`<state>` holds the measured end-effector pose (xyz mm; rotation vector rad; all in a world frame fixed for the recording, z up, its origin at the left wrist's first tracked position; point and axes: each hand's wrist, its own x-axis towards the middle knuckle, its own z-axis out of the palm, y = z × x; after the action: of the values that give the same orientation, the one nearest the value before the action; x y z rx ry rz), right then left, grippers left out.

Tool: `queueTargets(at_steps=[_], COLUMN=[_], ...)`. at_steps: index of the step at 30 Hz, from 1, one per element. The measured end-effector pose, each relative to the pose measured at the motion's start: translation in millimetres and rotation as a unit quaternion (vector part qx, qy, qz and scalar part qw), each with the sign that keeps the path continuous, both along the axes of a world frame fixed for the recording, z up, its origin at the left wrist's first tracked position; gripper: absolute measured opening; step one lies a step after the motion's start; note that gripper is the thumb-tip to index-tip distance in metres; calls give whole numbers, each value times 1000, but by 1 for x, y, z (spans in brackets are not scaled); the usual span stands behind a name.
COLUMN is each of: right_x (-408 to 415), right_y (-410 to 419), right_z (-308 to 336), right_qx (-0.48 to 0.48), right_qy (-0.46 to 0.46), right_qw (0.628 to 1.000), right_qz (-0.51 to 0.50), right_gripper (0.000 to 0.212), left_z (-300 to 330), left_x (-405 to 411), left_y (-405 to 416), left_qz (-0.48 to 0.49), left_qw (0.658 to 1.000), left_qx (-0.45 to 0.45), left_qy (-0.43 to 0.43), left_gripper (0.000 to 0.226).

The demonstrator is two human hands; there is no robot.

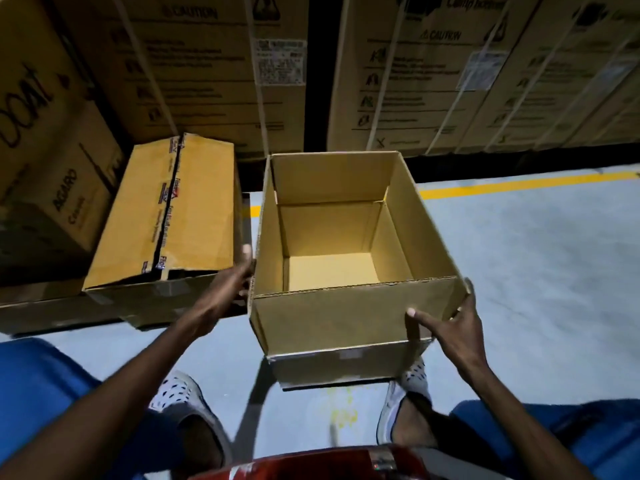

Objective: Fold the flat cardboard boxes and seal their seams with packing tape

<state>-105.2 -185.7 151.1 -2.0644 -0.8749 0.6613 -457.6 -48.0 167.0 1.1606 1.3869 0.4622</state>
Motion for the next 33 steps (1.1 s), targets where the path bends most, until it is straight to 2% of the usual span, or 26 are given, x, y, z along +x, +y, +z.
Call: queueTargets(at_steps=[2,4,5,6,9,11,12,14,15,17,20,22,24,28,33], right_x=[-3,-5,-6,-7,-10,-14,-14,-14,-15,-24,-35,-35,-32,-32,-30], right_y=[-4,-5,-4,-3,1,3,5,8,11,16,25,38,54,85,99], right_z=[4,5,6,6,11,12,9,-2,-7,-14,-25,-31,-40,-56,-93], right_qx=[-19,-18,-14,-13,-27,-8,17,49,51,45,-38,-144,-225,-287,-375], right_qy=[-38,-72,-84,-92,-128,-230,-316,-495,-548,-597,-605,-584,-587,-587,-569], right_qw=[999,996,995,994,991,973,948,854,811,759,737,734,707,677,630], right_qz=[31,44,47,48,9,6,42,149,197,254,300,314,324,340,373], right_gripper=[119,112,109,108,117,123,123,119,117,111,101,106,105,78,65], left_z=[7,8,8,8,12,11,7,2,-1,-3,-1,-1,-2,-5,-10], left_x=[6,7,7,7,8,8,6,0,-3,-7,-10,-9,-7,1,32], left_y=[-4,-5,-2,4,28,33,31,22,19,18,20,18,21,41,69], left_qz=[-90,-142,-134,-110,-42,-56,-80,-132,-150,-157,-154,-174,-198,-222,-166], left_qw=[978,947,941,942,939,924,916,901,900,903,897,885,879,885,911], left_qx=[72,114,126,133,173,203,213,217,214,215,238,262,270,255,228], left_qy=[175,264,283,289,294,318,331,351,349,337,340,344,339,320,301], left_gripper=[76,38,22,15,15,15,15,18,24,41,61,66,67,72,61])
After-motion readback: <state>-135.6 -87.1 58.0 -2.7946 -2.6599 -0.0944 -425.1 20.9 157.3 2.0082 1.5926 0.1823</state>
